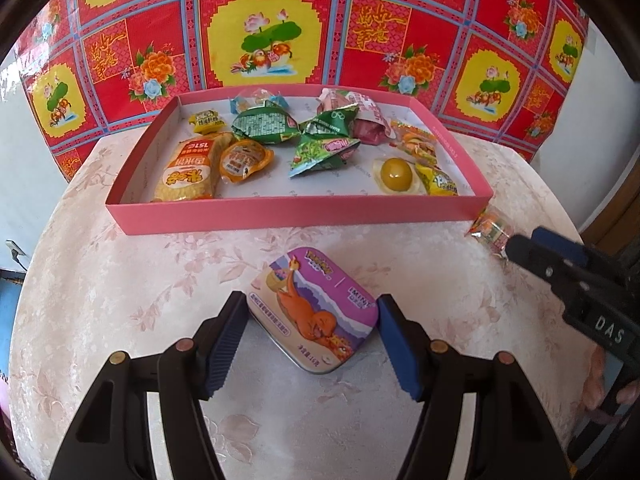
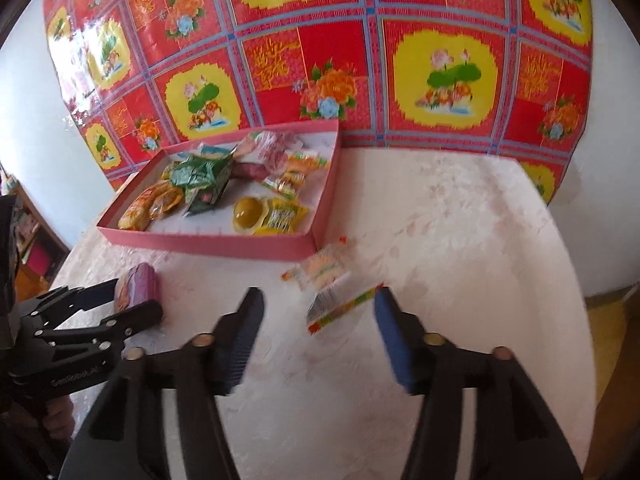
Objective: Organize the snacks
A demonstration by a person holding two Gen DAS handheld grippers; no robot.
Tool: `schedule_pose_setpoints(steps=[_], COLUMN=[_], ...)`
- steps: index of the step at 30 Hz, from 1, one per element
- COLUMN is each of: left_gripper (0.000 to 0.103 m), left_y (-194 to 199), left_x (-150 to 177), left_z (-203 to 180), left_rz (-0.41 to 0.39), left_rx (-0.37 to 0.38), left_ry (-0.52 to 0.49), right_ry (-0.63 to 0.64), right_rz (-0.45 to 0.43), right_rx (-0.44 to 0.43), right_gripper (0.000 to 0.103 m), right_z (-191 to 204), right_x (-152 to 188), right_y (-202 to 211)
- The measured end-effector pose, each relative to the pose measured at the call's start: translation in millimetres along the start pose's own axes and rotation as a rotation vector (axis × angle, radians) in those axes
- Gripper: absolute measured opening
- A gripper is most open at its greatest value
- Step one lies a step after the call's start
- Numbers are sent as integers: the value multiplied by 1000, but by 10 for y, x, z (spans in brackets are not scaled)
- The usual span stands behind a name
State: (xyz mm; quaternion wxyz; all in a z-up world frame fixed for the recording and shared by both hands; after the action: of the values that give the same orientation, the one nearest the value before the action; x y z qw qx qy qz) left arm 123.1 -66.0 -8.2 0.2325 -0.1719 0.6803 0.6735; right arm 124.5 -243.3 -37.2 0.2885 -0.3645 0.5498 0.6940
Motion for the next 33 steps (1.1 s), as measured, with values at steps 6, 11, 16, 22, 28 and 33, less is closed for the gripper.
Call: schedule_pose_setpoints(steps=[6,11,16,22,28,33], left_gripper=[69,70,70,71,71,71], left_y=[-8,-18,-24,15,97,-1], left_x=[1,-11,-17,-20,-47,-55], left_z=[-22,-22,-21,-13,-31,-83], left_rz=[3,22,33,46,50,90], left_rx=[3,43,59,58,57,4], left_ry=[-53,-89,-102,-86,-26,7], right_ry=[-14,1,25,47,6,-36], right_rz=[38,61,78,85,70,66], right_rx=[-5,-41,-97,-132,-112,-104], right_gripper=[65,65,65,65,65,65], right_z=[-54,57,222,386,314,253], right_x=[-77,-15,105,185,207,222], right_y=[-230,-222,-162,-104,-45,-44])
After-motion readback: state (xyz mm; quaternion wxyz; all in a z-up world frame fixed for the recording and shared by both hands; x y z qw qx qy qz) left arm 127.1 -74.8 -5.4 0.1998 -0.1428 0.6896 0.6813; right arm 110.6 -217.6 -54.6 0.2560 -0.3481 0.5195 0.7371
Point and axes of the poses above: each gripper's, at about its wrist camera, not at the fingertips, and y roughly against the way its jaws point, z to its left, x to its underside, the point moved 5 cm from there along -y, roughly the way its jaws point, and after that the axes turned 4 degrees about -x, right-handed, at the moved point
